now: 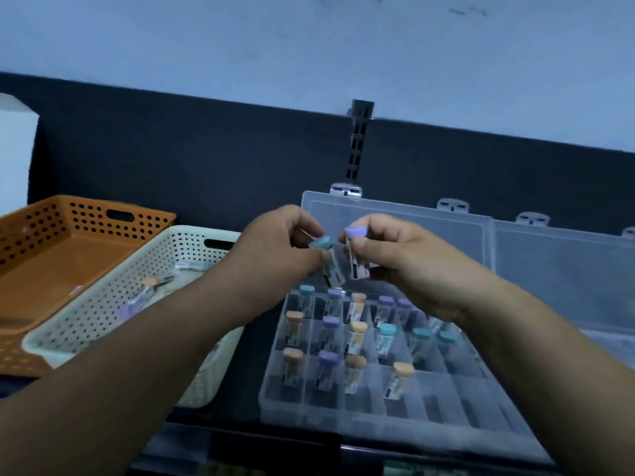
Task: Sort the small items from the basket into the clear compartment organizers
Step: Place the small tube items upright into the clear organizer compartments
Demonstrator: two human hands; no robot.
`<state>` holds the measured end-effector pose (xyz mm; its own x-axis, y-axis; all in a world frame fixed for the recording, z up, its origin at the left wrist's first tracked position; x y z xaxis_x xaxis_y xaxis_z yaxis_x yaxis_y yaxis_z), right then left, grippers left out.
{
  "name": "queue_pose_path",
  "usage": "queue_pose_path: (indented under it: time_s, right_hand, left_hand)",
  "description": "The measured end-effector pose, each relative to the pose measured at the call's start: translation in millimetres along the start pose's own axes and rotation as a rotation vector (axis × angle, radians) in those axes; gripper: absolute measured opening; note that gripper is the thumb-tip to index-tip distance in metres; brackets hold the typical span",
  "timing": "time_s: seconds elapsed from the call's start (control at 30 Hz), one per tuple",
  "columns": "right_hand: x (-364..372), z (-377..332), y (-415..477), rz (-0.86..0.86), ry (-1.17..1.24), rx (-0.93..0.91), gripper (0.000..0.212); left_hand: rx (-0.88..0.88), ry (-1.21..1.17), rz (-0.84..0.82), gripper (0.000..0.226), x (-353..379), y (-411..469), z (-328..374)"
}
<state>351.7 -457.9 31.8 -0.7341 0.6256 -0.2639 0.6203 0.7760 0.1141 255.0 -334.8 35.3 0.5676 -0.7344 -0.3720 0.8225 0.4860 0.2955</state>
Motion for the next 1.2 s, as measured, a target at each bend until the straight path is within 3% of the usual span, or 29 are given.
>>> queue_pose_path:
  time_s: [0.17, 0.4, 0.53, 0.9, 1.2]
  right_hand:
    - [-54.1, 14.9, -47.3, 0.122, -0.207, -0.029, 0.009]
    - [-93.9, 47.5, -95.1, 0.157, -0.453, 0.012, 0.014]
    - [-103.1, 65.2, -110.3, 0.165, -0.583, 0.026, 0.012]
    - [-97.7, 105.4, -122.4, 0.196, -0.656, 0.048, 0.013]
    - [-90.2, 105.2, -118.1, 0.146, -0.904, 0.017, 0.020]
  left_hand:
    - [0.046, 0.070, -0.192, 0.007, 48.0, -9.2, 22.7]
    - [0.094, 0.135, -0.397, 0.012, 109.5, -23.9, 29.2]
    - [0.188, 0.345, -0.470, 0.015, 138.2, -33.7, 23.7]
    - [0.379, 0.750, -0.461, 0.021, 166.6, -44.1, 1.1]
    - [0.378, 0.750, -0.447, 0.026, 167.4, -43.1, -7.0]
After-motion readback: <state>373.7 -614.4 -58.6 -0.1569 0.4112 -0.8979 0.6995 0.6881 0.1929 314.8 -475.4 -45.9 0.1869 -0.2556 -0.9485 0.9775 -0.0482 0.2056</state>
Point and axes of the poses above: each hand's wrist, its own y-axis towards the middle knuckle, its own x-axis out of the palm, z = x × y, the point moved 5 cm from there along y, towards the middle knuckle, and after that the axes turned 3 degrees about z, right-handed, at the moved point
